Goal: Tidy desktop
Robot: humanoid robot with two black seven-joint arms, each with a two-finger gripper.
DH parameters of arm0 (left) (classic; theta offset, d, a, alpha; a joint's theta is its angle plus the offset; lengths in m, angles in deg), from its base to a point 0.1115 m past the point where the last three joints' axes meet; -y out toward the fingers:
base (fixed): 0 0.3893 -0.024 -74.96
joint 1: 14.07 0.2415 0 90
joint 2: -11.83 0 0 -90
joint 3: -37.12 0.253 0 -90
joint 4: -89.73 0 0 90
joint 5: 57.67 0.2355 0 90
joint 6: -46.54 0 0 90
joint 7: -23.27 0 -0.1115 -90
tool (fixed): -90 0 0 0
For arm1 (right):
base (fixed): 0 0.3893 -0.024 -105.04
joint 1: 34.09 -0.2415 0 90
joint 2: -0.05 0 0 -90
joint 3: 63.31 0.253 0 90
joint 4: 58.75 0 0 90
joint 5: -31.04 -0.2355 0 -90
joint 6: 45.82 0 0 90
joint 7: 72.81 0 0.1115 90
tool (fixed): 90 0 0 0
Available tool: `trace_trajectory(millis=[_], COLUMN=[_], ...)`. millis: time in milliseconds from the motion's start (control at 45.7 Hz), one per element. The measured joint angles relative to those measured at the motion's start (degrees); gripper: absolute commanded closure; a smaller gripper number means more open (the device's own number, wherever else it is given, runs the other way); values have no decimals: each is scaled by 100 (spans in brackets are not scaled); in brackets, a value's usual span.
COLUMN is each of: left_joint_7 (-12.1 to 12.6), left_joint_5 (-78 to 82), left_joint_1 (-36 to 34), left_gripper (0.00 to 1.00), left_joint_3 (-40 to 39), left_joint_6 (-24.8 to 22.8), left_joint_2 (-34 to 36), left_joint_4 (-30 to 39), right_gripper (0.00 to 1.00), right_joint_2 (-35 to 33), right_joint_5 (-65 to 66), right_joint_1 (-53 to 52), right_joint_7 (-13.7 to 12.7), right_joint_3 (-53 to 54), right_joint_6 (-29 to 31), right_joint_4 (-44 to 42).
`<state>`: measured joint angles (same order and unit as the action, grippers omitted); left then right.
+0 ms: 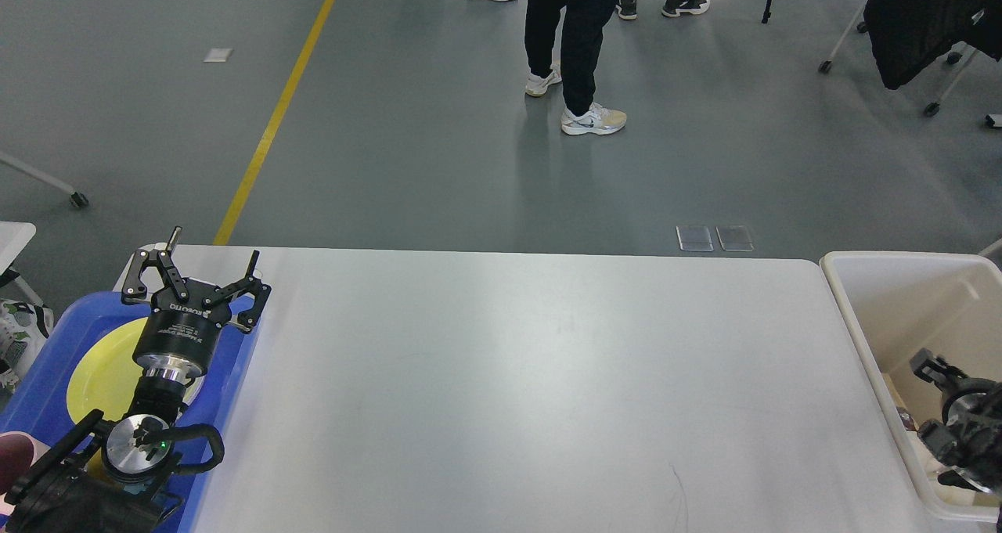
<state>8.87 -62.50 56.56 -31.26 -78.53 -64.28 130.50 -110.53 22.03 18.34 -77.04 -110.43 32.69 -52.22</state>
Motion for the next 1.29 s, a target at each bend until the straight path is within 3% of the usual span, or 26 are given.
trace_trajectory(millis=[328, 635, 788, 854, 963, 1116, 1292], left_joint_7=[-7, -10, -10, -10, -10, -10, -10], left_joint_5=[0, -1, 0, 0, -1, 0, 0], left_joint_1=[0, 5, 5, 5, 5, 5, 5], left_gripper=[4, 4, 4, 4, 4, 4, 4], left_joint_3=[0, 0, 0, 0, 0, 0, 0], left_joint_6=[0, 0, 0, 0, 0, 0, 0], left_joint_2=[-3, -1, 0, 0, 1, 1, -1], left_joint_4=[0, 0, 0, 0, 0, 0, 0], right_gripper=[0, 0, 0, 0, 0, 0, 0], right_joint_2=[-492, -1111, -1136, -1135, -1063, -609, 48], right_joint_5=[-118, -28, 1, 23, 49, 479, 1430], right_joint_1=[-1031, -1377, -987, -712, -94, 607, 1124], right_joint_7=[76, 87, 150, 378, 987, 1711, 2203], right_joint_3=[4187, 6979, 8409, 8870, 9509, 10261, 10939], right_joint_6=[138, 245, 966, 1329, 1701, 1827, 1791], right_joint_4=[250, 2311, 2802, 3142, 3665, 4042, 4097])
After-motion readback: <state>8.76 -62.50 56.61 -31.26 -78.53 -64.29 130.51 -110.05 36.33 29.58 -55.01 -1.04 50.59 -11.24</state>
